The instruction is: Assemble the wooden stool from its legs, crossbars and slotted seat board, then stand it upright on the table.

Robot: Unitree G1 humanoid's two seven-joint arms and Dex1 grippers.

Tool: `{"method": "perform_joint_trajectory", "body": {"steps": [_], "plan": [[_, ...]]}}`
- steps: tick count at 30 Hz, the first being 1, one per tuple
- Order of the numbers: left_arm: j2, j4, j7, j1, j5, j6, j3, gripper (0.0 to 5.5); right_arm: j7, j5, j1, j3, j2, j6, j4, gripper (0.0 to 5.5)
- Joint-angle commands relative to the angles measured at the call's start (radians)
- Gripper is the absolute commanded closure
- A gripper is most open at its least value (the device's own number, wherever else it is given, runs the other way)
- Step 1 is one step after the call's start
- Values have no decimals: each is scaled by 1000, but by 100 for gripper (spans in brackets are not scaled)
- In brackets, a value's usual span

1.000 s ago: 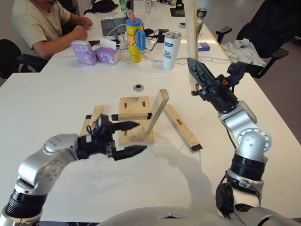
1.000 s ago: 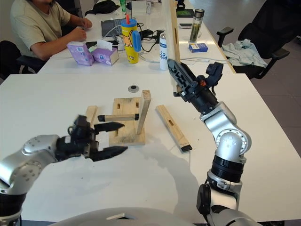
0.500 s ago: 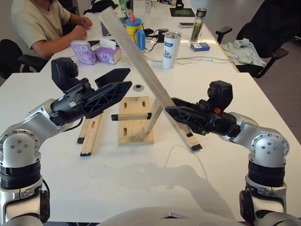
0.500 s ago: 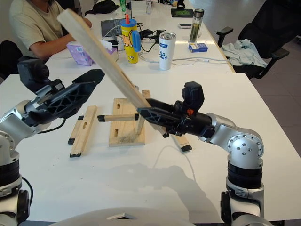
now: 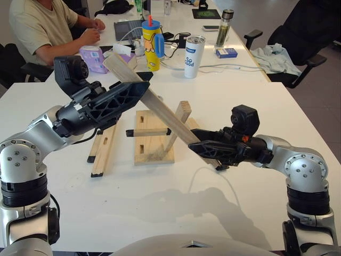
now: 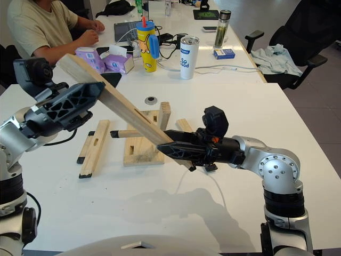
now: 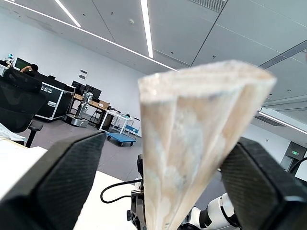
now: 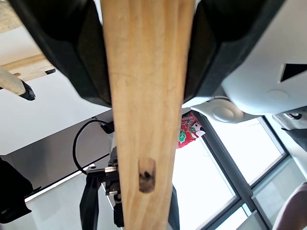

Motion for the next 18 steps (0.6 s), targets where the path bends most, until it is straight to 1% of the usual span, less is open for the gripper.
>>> {"method": "perform_joint_trajectory", "body": {"steps": [1,7,8,11,12,16,18], "plan": [[18,-1,-10,-12,1,21,10,230,16,-7,-4,4,-15,-14,-9,342],[22,-5,-28,10,21,36,13,330,-1,18,-13,-5,-7,-13,0,342],[23,-4,-30,11,24,37,14,338,-6,25,-13,-6,-4,-10,4,342],[25,3,-42,15,42,42,16,338,-34,52,-17,-15,6,1,27,342],[27,7,-47,17,47,43,17,338,-38,61,-19,-15,6,8,32,306],[44,17,-69,40,81,56,30,340,-35,55,5,-5,-8,14,19,246],[81,21,-96,79,96,71,70,340,-44,-17,33,9,-8,-19,21,208]]}}
